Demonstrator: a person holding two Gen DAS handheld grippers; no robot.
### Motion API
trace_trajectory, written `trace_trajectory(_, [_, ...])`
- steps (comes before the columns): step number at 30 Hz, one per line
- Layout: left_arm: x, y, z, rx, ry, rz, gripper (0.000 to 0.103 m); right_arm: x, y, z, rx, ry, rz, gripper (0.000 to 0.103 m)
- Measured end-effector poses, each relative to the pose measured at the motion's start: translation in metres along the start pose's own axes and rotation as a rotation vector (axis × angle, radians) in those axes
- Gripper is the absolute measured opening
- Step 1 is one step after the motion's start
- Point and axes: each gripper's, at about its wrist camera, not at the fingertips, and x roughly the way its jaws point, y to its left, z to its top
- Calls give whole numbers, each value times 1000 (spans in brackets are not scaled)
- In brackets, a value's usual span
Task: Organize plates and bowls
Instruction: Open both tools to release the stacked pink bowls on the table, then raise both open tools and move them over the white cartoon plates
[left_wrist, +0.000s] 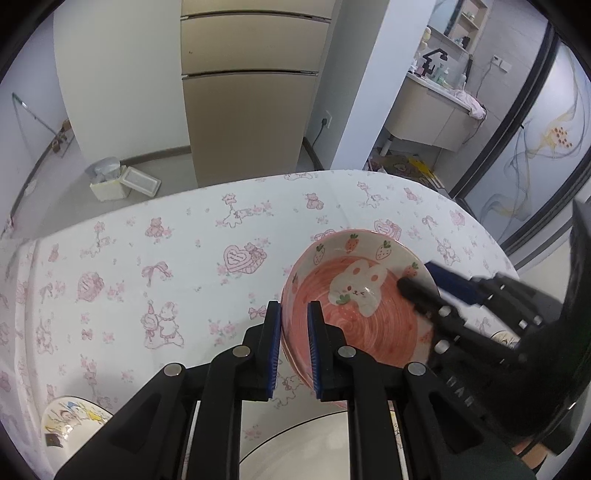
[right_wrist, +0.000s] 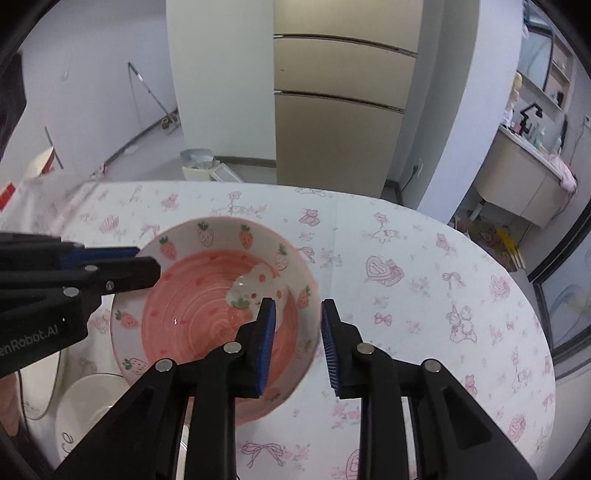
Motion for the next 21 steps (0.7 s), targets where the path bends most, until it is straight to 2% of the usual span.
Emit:
trace_trajectory(2, [-7, -3, 0, 23, -40, 19, 19, -7, -3, 3, 26, -31, -9, 25])
trace_trajectory(3, [-11, -4, 1, 25, -64, 21, 31, -12, -3, 4, 37, -48, -6, 26])
trace_trajectory(4, [-16, -5, 1, 29, -89, 21, 49, -17, -4, 5, 47, -66, -2, 30])
trace_trajectory(5, [-23, -6, 1, 36, -125, 24, 60, -23, -4, 7, 51, -85, -6, 38])
trace_trajectory(6, [-30, -8, 1, 46, -166, 34, 77, -29, -4, 9, 54, -101, -18, 43])
trace_trajectory(7, [-39, -10, 0, 59, -208, 52, 83, -34, -4, 10, 56, -122, -37, 48])
trace_trajectory(9, [-56, -13, -1, 85, -280, 86, 83, -47, -3, 13, 68, -168, -50, 52])
trace_trajectory(12, [-85, -13, -5, 84, -380, 102, 83, -66, -5, 16, 94, -222, -45, 64])
trace_trajectory(16, [-144, -14, -20, 83, -607, 80, 85, -97, -4, 19, 84, -304, -101, 78])
trace_trajectory(18, [-167, -17, -30, 101, -707, 104, 91, -116, -4, 19, 91, -366, -149, 81])
trace_trajectory(20, [-186, -21, -42, 124, -810, 129, 103, -131, -7, 20, 114, -418, -160, 93])
trace_trajectory(21, [-193, -23, -47, 137, -846, 137, 103, -139, -8, 19, 125, -448, -168, 97])
